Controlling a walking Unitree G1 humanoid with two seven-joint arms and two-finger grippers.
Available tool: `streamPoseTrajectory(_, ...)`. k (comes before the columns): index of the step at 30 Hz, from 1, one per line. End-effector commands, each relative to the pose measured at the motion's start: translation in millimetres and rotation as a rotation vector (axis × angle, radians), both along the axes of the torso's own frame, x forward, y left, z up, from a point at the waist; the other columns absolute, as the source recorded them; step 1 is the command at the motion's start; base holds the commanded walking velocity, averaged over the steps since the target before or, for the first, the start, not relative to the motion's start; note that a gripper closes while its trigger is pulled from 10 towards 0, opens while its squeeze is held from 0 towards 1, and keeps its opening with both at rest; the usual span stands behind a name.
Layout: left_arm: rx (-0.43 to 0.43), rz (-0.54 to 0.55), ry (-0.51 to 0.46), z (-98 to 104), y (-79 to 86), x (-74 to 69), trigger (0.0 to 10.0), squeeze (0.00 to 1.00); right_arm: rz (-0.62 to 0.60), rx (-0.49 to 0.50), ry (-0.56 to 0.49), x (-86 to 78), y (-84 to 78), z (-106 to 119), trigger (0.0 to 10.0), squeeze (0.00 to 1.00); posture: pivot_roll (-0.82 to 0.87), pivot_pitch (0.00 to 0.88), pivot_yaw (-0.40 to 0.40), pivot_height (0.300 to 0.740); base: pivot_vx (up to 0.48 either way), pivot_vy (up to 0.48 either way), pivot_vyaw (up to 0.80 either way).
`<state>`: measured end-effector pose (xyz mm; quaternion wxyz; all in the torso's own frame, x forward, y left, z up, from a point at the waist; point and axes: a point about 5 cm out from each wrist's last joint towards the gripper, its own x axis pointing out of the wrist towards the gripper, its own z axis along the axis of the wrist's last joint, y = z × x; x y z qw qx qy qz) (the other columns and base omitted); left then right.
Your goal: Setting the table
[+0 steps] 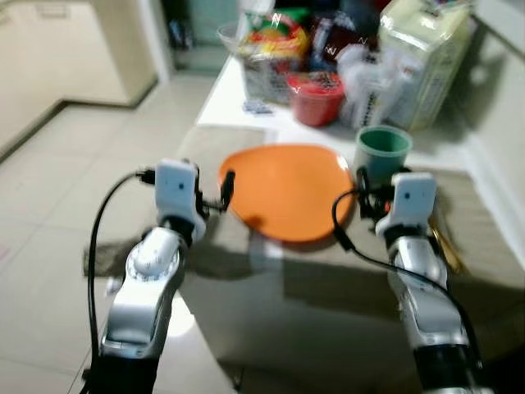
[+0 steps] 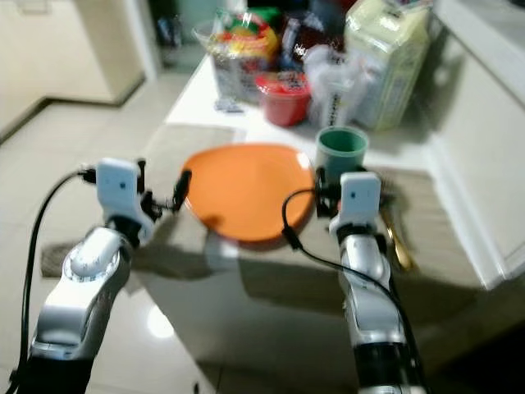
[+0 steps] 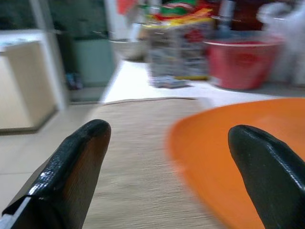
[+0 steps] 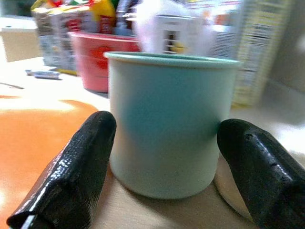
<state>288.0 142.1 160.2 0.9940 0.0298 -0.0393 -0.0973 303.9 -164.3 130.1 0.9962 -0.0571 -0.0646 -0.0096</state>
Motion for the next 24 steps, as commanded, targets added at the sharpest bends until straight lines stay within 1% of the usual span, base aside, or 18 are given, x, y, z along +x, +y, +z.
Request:
streamPoseTrajectory(1,-0.012,0.016,0.019,-3.2,5.4,-1.6,10.0,0.00,0.014,0.004,0.005,-1.0,5.2,-1.4,10.0,0.00,-0.15,0.000,0.059,0.740,0.000,0.000,0.00)
streamPoseTrajectory(4,-0.043,0.023,0.040,-3.7,7.1,-0.9,10.0,0.00,0.012,0.004,0.006,-1.4,4.9,-1.8,10.0,0.00,-0.15,0.000,0.060,0.740,0.000,0.000,0.00)
streamPoseTrajectory(5,-0.064,0.035,0.060,-3.8,10.4,0.8,10.0,0.00,0.013,0.004,0.003,-1.7,5.5,-1.1,10.0,0.00,-0.15,0.000,0.061,0.740,0.000,0.000,0.00)
streamPoseTrajectory(8,-0.079,0.050,0.083,-4.4,14.8,3.2,10.0,0.00,0.018,0.003,-0.004,-2.1,6.4,0.5,10.0,0.00,-0.15,0.000,0.061,0.740,0.000,0.000,0.00)
streamPoseTrajectory(10,-0.107,0.061,0.104,-3.1,21.4,6.5,10.0,0.00,0.037,-0.008,-0.033,-2.4,8.2,8.2,10.0,0.00,-0.15,0.000,0.063,0.740,0.000,0.000,0.00)
streamPoseTrajectory(14,-0.112,0.059,0.130,-3.5,24.1,9.0,10.0,0.00,0.059,-0.020,-0.067,-1.0,9.5,18.9,10.0,0.00,-0.15,0.000,0.063,0.740,0.000,0.000,0.00)
streamPoseTrajectory(19,-0.239,0.044,0.195,-8.2,22.5,13.9,10.0,0.00,0.085,-0.051,-0.134,1.1,7.9,42.1,10.0,0.00,-0.16,0.000,0.060,0.740,0.000,0.000,0.00)
streamPoseTrajectory(21,-0.250,0.043,0.201,-8.7,22.4,14.5,10.0,0.00,0.087,-0.057,-0.139,1.6,7.5,44.0,10.0,0.00,-0.16,0.000,0.060,0.740,0.000,0.000,0.00)
streamPoseTrajectory(24,-0.342,0.031,0.245,-14.1,21.2,16.6,10.0,0.00,0.088,-0.077,-0.147,3.8,1.5,50.1,10.0,0.00,-0.18,0.000,0.055,0.740,0.000,0.000,0.00)
